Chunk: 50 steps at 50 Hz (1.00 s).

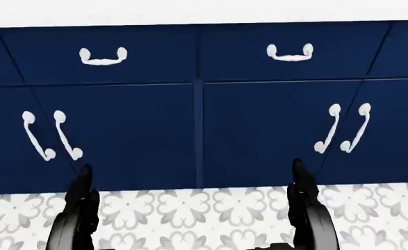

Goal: Press down the lever to turn on the electric kettle.

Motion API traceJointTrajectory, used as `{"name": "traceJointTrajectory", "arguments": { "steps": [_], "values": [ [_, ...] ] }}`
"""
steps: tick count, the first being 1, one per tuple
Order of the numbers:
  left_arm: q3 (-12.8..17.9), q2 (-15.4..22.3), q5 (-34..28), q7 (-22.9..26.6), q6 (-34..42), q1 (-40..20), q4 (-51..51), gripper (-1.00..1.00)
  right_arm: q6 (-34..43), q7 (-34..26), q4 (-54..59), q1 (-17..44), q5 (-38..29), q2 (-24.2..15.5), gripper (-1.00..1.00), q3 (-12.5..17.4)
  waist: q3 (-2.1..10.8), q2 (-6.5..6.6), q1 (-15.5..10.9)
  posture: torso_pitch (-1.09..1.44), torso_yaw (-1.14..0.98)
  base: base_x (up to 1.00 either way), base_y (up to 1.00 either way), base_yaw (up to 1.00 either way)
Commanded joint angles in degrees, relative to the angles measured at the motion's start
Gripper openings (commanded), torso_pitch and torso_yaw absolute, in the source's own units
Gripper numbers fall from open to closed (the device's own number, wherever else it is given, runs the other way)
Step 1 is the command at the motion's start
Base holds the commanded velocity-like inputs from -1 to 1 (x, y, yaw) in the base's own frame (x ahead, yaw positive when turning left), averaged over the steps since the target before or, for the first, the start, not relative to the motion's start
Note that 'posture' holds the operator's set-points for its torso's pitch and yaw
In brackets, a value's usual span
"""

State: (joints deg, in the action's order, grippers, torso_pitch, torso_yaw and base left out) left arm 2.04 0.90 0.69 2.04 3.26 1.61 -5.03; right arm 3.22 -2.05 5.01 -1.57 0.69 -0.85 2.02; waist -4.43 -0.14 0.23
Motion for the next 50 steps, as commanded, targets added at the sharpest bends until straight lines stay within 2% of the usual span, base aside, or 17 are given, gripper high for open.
{"name": "traceJointTrajectory", "arguments": {
  "steps": [1, 3, 4, 5, 7, 8, 10, 13, 21, 26, 30, 36, 44, 50],
  "values": [
    [0.7, 0.5, 1.0, 0.8, -4.5, -2.5, 3.9, 1.0, -4.5, -0.7, -4.3, 1.9, -0.1, -0.6, 1.0, 0.1, 0.05, -0.45, 0.1, 0.0, 0.0, 0.0, 0.0, 0.0],
    [1.3, 0.8, 0.3, -0.3, -6.7, -3.4, 3.0, 1.0, -4.8, -1.0, -4.1, 1.9, -0.2, -0.6, 1.0, 0.2, 3.52, -0.07, -0.4, 0.0, 0.0, 0.0, 0.0, 0.0],
    [1.4, 0.9, 0.4, -0.3, -7.1, -3.4, 3.4, 1.0, -4.8, -1.1, -4.1, 1.9, -0.2, -0.6, 1.0, 0.2, 2.99, -0.11, -0.4, 0.0, 0.0, 0.0, 0.0, 0.0],
    [1.0, 1.1, 0.3, 0.7, -7.7, -3.2, 3.8, 1.0, -4.9, -1.2, -4.1, 1.9, -0.3, -0.6, 1.0, 0.2, 1.0, -0.37, -0.3, 0.0, 0.0, 0.0, 0.0, 0.0],
    [1.2, 1.2, -0.3, 0.9, -9.6, -3.4, 2.3, 1.0, -5.1, -1.6, -3.7, 2.2, -0.2, -0.7, 1.0, 0.3, 3.96, -0.45, -0.3, 0.0, 0.0, 0.0, 0.0, 0.0],
    [1.2, 1.6, -0.5, 1.6, -10.0, -3.4, 1.8, 1.0, -4.9, -1.9, -3.8, 2.3, -0.1, -0.8, 1.0, 0.5, 4.23, -0.47, -0.4, 0.0, 0.0, 0.0, 0.0, 0.0],
    [1.4, 1.8, -0.5, 2.7, -8.8, -3.2, 3.4, 1.0, -4.5, -2.1, -4.2, 2.4, 0.0, -0.9, 1.0, 0.6, 4.27, -0.38, -0.5, 0.0, 0.0, 0.0, 0.0, 0.0],
    [3.5, 2.6, 1.2, 3.0, -8.8, -5.0, 2.2, 1.0, -4.2, -2.6, -4.6, 2.9, 0.0, -1.3, 1.0, 1.0, 4.54, -0.25, -0.5, 0.0, 0.0, 0.0, 0.0, 0.0],
    [6.8, 5.2, 1.8, 4.1, -9.1, -7.1, 4.3, 1.0, -1.5, -5.1, -8.8, 4.4, 1.6, -2.4, 1.0, 2.6, 5.16, -0.06, -0.4, 0.0, 0.0, 0.0, 0.0, 0.0],
    [8.9, 6.8, 2.3, 4.7, -8.1, -8.3, 7.1, 1.0, 0.7, -6.4, -11.6, 6.6, 2.9, -3.7, 1.0, 4.5, 5.39, 0.06, -0.4, 0.0, 0.0, 0.0, 0.0, 0.0],
    [10.8, 8.2, 4.1, 5.1, -7.0, -10.1, 6.9, 1.0, 2.5, -7.0, -13.6, 8.1, 3.8, -4.5, 1.0, 5.6, 5.21, 0.12, -0.4, 0.0, 0.0, 0.0, 0.0, 0.0],
    [14.6, 11.7, 7.4, 5.4, -2.5, -13.2, 10.8, 1.0, 7.5, -7.4, -17.5, 12.2, 7.3, -7.3, 1.0, 9.0, 4.91, 0.2, -0.3, 0.0, 0.0, 0.0, 0.0, 0.0],
    [18.8, 16.2, 11.3, 4.4, 3.2, -16.4, 14.8, 1.0, 13.3, -7.4, -23.4, 14.5, 9.1, -9.2, 1.0, 10.7, 4.51, 0.39, -0.2, 0.0, 0.0, 0.0, 0.0, 0.0],
    [20.2, 18.1, 12.8, 3.8, 4.8, -17.6, 15.6, 1.0, 16.1, -7.1, -25.3, 16.6, 10.9, -10.7, 1.0, 12.1, 4.1, 0.55, -0.3, 0.0, 0.0, 0.0, 0.0, 0.0]
  ]
}}
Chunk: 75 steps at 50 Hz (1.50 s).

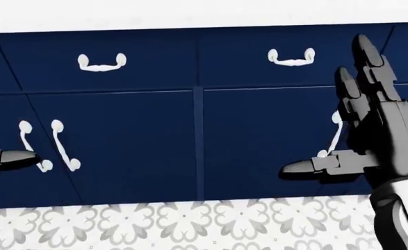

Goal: Press down the lever to turn on the electric kettle.

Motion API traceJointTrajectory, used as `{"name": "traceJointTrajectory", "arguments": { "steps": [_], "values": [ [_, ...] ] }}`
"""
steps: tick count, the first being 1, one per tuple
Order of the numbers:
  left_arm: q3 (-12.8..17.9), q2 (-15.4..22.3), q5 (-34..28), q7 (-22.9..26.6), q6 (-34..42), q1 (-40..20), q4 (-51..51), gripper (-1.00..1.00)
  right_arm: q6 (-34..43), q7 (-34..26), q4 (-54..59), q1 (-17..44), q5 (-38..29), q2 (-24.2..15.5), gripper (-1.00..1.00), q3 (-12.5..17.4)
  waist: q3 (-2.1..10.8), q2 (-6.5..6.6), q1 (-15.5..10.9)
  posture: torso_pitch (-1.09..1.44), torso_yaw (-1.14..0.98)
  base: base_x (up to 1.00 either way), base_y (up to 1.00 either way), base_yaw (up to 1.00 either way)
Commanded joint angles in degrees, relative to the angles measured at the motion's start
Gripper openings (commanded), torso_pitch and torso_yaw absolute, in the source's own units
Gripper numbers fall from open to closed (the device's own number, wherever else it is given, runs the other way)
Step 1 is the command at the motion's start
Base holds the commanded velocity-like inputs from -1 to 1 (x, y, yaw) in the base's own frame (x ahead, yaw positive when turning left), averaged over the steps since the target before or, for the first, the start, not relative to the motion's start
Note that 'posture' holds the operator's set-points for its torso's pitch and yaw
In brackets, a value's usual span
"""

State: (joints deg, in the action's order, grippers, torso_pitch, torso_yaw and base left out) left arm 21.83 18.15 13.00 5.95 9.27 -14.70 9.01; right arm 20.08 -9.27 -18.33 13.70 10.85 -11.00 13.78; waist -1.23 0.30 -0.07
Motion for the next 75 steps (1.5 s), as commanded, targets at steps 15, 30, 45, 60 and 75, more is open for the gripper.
{"name": "traceJointTrajectory", "arguments": {
  "steps": [15, 30, 45, 60, 75],
  "values": [
    [1.7, 2.9, 1.4, -0.9, -3.3, -2.0, -2.2, 1.0, 1.7, 0.2, -2.6, 4.9, 2.1, -3.2, 1.0, 1.4, -0.16, 0.22, 0.0, 0.0, 0.0, 0.04, 0.0, 0.0],
    [1.9, 3.5, 2.2, -1.2, -2.6, -2.4, -2.2, 1.0, 2.7, 0.2, -3.2, 5.5, 2.5, -3.5, 1.0, 1.3, 0.36, 5.58, 0.6, 0.0, 0.0, 0.11, 0.12, 0.0],
    [1.9, 3.6, 1.6, -1.3, -3.5, -2.3, -2.6, 1.0, 2.8, -0.1, -3.4, 5.3, 2.6, -3.5, 1.0, 1.4, -0.02, -1.42, 0.5, 0.0, 0.0, 0.11, 0.21, 0.0],
    [2.2, 3.9, 1.6, -1.3, -3.5, -2.5, -2.8, 1.0, 3.4, -0.2, -3.9, 5.8, 2.6, -3.9, 1.0, 1.5, 0.16, 4.14, 0.1, 0.0, 0.0, 0.11, 0.21, 0.0],
    [2.5, 4.3, 2.1, -1.4, -2.6, -2.8, -2.0, 1.0, 3.7, -0.6, -4.1, 6.2, 2.7, -4.3, 1.0, 1.9, 0.71, -2.43, 0.4, 0.0, 0.0, 0.11, 0.2, 0.0]
  ]
}}
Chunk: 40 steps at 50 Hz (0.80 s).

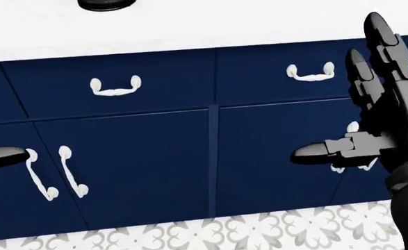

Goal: Press down the lever to turn on the electric kettle.

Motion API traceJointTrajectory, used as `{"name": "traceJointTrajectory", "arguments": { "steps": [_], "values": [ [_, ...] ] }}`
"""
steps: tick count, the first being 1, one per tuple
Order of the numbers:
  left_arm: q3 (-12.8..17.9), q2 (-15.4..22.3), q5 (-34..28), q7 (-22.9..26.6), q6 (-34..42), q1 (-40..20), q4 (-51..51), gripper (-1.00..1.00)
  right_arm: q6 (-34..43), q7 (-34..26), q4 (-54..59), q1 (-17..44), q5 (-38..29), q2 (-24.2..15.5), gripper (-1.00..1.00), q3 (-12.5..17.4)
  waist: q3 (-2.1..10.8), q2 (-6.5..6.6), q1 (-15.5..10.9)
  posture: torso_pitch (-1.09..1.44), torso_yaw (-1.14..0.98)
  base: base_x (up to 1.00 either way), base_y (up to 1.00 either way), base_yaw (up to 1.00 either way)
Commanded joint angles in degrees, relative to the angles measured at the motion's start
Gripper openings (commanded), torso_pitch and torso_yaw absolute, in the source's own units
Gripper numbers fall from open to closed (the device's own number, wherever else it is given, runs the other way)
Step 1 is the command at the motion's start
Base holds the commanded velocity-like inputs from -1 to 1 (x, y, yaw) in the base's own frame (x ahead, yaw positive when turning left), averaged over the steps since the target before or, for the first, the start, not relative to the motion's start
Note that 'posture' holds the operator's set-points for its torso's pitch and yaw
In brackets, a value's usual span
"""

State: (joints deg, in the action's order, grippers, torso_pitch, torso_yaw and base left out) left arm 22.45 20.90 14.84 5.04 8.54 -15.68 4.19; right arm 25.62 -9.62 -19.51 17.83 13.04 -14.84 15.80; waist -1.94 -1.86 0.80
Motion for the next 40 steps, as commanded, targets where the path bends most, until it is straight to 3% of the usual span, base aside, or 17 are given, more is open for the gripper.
{"name": "traceJointTrajectory", "arguments": {
  "steps": [1, 5, 6, 7, 8, 9, 10, 18, 21, 22, 26, 30, 32, 34, 35, 36, 40],
  "values": [
    [1.8, 1.6, 0.3, -0.5, -1.8, -1.7, 3.0, 1.0, -1.7, -0.2, -2.9, 2.3, 0.5, -0.6, 1.0, -0.1, 1.25, 0.19, -0.5, 0.0, 0.0, 0.1, 0.18, 0.0],
    [2.3, 2.1, 0.3, -0.3, -1.6, -1.8, 3.8, 1.0, -0.7, 0.0, -3.2, 3.2, 1.1, -1.3, 1.0, 0.4, 0.24, 3.42, -0.1, 0.0, 0.0, 0.1, 0.17, 0.0],
    [2.5, 2.2, 0.4, -0.2, -1.6, -1.8, 3.8, 1.0, -0.6, 0.0, -3.1, 3.5, 1.2, -1.5, 1.0, 0.5, 0.51, 4.84, 0.0, 0.0, 0.0, 0.11, 0.17, 0.0],
    [2.6, 2.3, 0.4, -0.2, -1.7, -1.8, 3.7, 1.0, -0.6, 0.0, -3.0, 3.6, 1.3, -1.7, 1.0, 0.7, 1.23, 7.18, 0.1, 0.0, 0.0, 0.11, 0.17, 0.0],
    [2.8, 2.5, 0.4, -0.1, -1.8, -1.8, 3.5, 1.0, -0.2, 0.2, -2.9, 4.2, 1.5, -2.2, 1.0, 1.0, 1.98, 7.49, 0.3, 0.0, 0.0, 0.11, 0.17, 0.0],
    [3.0, 2.7, 0.5, -0.2, -1.7, -2.0, 3.7, 1.0, 0.2, 0.3, -3.1, 4.6, 1.8, -2.5, 1.0, 1.2, 0.81, 6.49, -0.5, 0.0, 0.0, 0.12, 0.16, 0.0],
    [3.1, 2.9, 0.6, -0.3, -1.5, -2.0, 4.1, 1.0, 0.4, 0.3, -3.2, 4.8, 2.1, -2.8, 1.0, 1.4, 0.28, 6.62, -0.3, 0.0, 0.0, 0.1, 0.16, 0.0],
    [4.4, 4.7, 1.6, -0.5, -1.3, -3.1, 3.9, 1.0, 1.7, 0.6, -3.3, 6.8, 3.0, -4.7, 1.0, 1.9, 0.36, 1.9, -0.8, 0.0, 0.0, 0.11, 0.16, 0.0],
    [4.8, 5.4, 2.2, -0.6, -0.9, -3.4, 4.3, 1.0, 2.5, 0.6, -3.9, 7.5, 3.5, -5.4, 1.0, 2.4, 0.96, -1.76, -1.0, 0.0, 0.0, 0.11, 0.16, 0.0],
    [5.0, 5.7, 2.5, -0.7, -0.8, -3.6, 4.0, 1.0, 2.5, 0.7, -4.0, 7.5, 3.6, -5.5, 1.0, 2.4, 0.7, -0.69, -0.9, 0.0, 0.0, 0.1, 0.16, 0.0],
    [5.6, 7.2, 3.3, -0.9, -0.3, -4.5, 4.0, 1.0, 2.9, 0.6, -3.7, 8.5, 3.9, -6.5, 1.0, 2.8, 1.07, -0.28, -0.6, 0.0, 0.0, 0.11, 0.16, 0.0],
    [6.6, 8.7, 4.4, -1.3, 1.2, -5.2, 5.1, 1.0, 3.0, 0.5, -3.5, 8.8, 4.2, -7.2, 1.0, 3.2, 0.28, 1.95, -0.4, 0.0, 0.0, 0.11, 0.16, 0.0],
    [6.9, 9.1, 4.7, -1.4, 1.4, -5.2, 5.5, 1.0, 3.1, 0.5, -3.5, 8.9, 4.3, -7.4, 1.0, 3.3, 0.27, 4.01, -0.1, 0.0, 0.0, 0.1, 0.16, 0.0],
    [7.3, 9.8, 5.0, -1.6, 1.7, -5.5, 5.9, 1.0, 3.8, 0.5, -3.8, 9.6, 4.7, -8.0, 1.0, 3.6, 1.47, 8.27, -0.1, 0.0, 0.0, 0.11, 0.16, 0.0],
    [7.4, 9.9, 5.0, -1.6, 1.7, -5.5, 5.9, 1.0, 4.2, 0.6, -4.1, 9.8, 4.9, -8.3, 1.0, 3.6, 0.79, 5.84, -0.6, 0.0, 0.0, 0.11, 0.16, 0.0],
    [7.4, 9.9, 5.1, -1.6, 1.6, -5.5, 5.9, 1.0, 4.5, 0.6, -4.3, 10.0, 5.1, -8.4, 1.0, 3.7, 0.52, 6.59, -0.4, 0.0, 0.0, 0.11, 0.16, 0.0],
    [7.5, 10.3, 5.2, -1.7, 1.4, -5.6, 5.2, 1.0, 4.8, 0.6, -4.5, 10.5, 5.4, -9.0, 1.0, 3.8, 0.66, 4.57, -0.9, 0.0, 0.0, 0.11, 0.16, 0.0]
  ]
}}
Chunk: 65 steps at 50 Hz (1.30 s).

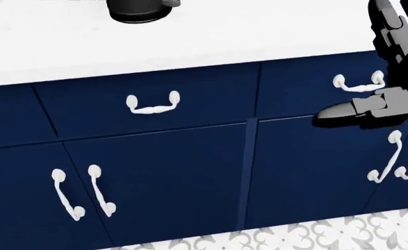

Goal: Press down the lever to turn on the electric kettle.

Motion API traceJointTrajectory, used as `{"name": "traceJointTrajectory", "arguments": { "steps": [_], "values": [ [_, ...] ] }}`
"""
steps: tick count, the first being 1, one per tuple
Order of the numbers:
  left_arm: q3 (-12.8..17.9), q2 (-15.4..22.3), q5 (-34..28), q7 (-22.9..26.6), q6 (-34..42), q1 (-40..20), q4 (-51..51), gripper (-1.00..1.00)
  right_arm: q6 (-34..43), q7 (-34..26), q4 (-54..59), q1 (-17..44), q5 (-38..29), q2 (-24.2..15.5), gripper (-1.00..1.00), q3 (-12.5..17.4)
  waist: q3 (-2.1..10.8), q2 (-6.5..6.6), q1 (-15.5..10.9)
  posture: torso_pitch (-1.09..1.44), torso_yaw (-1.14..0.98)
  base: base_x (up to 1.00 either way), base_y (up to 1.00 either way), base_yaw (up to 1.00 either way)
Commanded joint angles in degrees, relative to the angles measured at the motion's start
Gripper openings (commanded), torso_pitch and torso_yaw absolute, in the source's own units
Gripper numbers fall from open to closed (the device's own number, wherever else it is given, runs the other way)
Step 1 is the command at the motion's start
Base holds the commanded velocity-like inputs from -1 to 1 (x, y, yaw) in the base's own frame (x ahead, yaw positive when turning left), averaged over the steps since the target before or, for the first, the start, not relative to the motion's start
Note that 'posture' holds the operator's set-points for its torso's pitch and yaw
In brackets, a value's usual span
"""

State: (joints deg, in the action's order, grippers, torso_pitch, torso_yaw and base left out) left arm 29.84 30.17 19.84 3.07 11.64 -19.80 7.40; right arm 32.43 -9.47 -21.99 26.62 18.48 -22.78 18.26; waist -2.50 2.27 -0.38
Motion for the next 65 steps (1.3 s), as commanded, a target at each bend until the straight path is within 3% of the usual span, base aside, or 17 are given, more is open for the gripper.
{"name": "traceJointTrajectory", "arguments": {
  "steps": [1, 7, 8, 10, 16, 20, 21, 28, 33, 34, 42, 46, 47, 56, 59, 60, 65],
  "values": [
    [0.2, 1.1, 0.2, 0.2, -1.8, -1.6, 1.7, 1.0, -1.9, 0.4, -2.0, 1.9, 0.1, -1.2, 1.0, 1.5, 0.94, -0.09, 0.3, 0.0, 0.0, 0.12, 0.16, 0.0],
    [0.5, 1.9, 0.6, 0.0, -1.8, -1.9, 1.1, 1.0, -1.0, 0.6, -2.5, 2.6, 0.7, -1.9, 1.0, 1.6, 1.43, -6.15, 0.1, 0.0, 0.0, 0.11, 0.16, 0.0],
    [0.5, 1.9, 0.7, -0.1, -1.7, -1.9, 1.1, 1.0, -0.8, 0.6, -2.5, 2.8, 0.8, -2.0, 1.0, 1.7, 1.11, -3.95, 0.6, 0.0, 0.0, 0.12, 0.16, 0.0],
    [0.5, 2.0, 0.8, -0.2, -1.6, -1.8, 1.3, 1.0, -0.7, 0.7, -2.3, 3.3, 0.9, -2.3, 1.0, 1.7, 1.23, -4.84, 0.6, 0.0, 0.0, 0.12, 0.16, 0.0],
    [0.8, 2.2, 1.1, -0.3, -1.4, -1.8, 1.5, 1.0, -0.3, 0.9, -2.3, 3.7, 1.2, -2.8, 1.0, 1.9, 0.55, -1.83, 0.8, 0.0, 0.0, 0.12, 0.16, 0.0],
    [0.7, 2.2, 1.0, -0.3, -1.5, -1.7, 1.5, 1.0, -0.3, 0.8, -2.4, 3.7, 1.3, -3.0, 1.0, 1.9, 1.2, 4.18, 1.2, 0.0, 0.0, 0.12, 0.16, 0.0],
    [0.8, 2.3, 1.1, -0.3, -1.5, -1.7, 1.4, 1.0, -0.2, 0.9, -2.5, 3.8, 1.4, -3.0, 1.0, 2.0, 0.81, 1.74, 0.7, 0.0, 0.0, 0.12, 0.16, 0.0],
    [0.8, 2.4, 1.1, -0.3, -1.5, -1.8, 1.4, 1.0, -0.1, 0.9, -2.4, 4.0, 1.4, -3.2, 1.0, 1.9, 0.67, -0.73, 0.4, 0.0, 0.0, 0.12, 0.16, 0.0],
    [0.8, 2.3, 1.1, -0.3, -1.5, -1.6, 1.7, 1.0, -0.2, 0.9, -2.4, 3.9, 1.5, -3.3, 1.0, 2.1, 1.44, -6.1, 0.0, 0.0, 0.0, 0.12, 0.16, 0.0],
    [0.8, 2.3, 1.1, -0.3, -1.5, -1.6, 1.6, 1.0, -0.2, 0.8, -2.2, 4.0, 1.5, -3.4, 1.0, 2.1, 1.11, -3.91, 0.5, 0.0, 0.0, 0.13, 0.16, 0.0],
    [0.9, 2.0, 0.9, 0.0, -1.7, -1.3, 1.7, 1.0, -0.6, 0.9, -2.0, 3.6, 1.8, -3.2, 1.0, 2.1, 0.61, -1.91, 0.8, 0.0, 0.0, 0.12, 0.16, 0.0],
    [0.7, 2.2, 0.8, -0.1, -1.7, -1.5, 1.5, 1.0, -0.3, 0.7, -2.2, 3.6, 1.9, -3.4, 1.0, 2.3, 1.29, 3.99, 1.2, 0.0, 0.0, 0.12, 0.16, 0.0],
    [0.7, 2.3, 0.7, -0.1, -1.5, -1.5, 1.8, 1.0, -0.4, 0.6, -2.0, 3.6, 2.1, -3.4, 1.0, 2.5, 0.99, 1.65, 0.7, 0.0, 0.0, 0.12, 0.16, 0.0],
    [1.0, 2.1, 1.0, 0.1, -1.5, -1.4, 1.8, 1.0, -0.9, 1.0, -1.4, 3.4, 2.1, -3.4, 1.0, 2.4, 0.65, -2.26, 0.2, 0.0, 0.0, 0.12, 0.16, 0.0],
    [0.6, 2.2, 0.8, -0.3, -1.5, -1.8, 1.2, 1.0, -1.6, 0.5, -0.6, 3.0, 1.9, -3.5, 1.0, 2.6, 1.48, -6.35, 0.0, 0.0, 0.0, 0.13, 0.16, 0.0],
    [0.5, 2.1, 0.7, -0.2, -1.6, -1.7, 1.3, 1.0, -1.0, 0.7, -1.1, 3.3, 2.3, -3.7, 1.0, 2.8, 1.12, -3.72, 0.6, 0.0, 0.0, 0.12, 0.16, 0.0],
    [1.0, 2.4, 0.9, -0.1, -1.8, -1.7, 0.9, 1.0, -1.3, 0.7, -0.9, 3.3, 1.9, -3.7, 1.0, 2.5, 1.45, -3.83, 0.6, 0.0, 0.0, 0.12, 0.16, 0.0]
  ]
}}
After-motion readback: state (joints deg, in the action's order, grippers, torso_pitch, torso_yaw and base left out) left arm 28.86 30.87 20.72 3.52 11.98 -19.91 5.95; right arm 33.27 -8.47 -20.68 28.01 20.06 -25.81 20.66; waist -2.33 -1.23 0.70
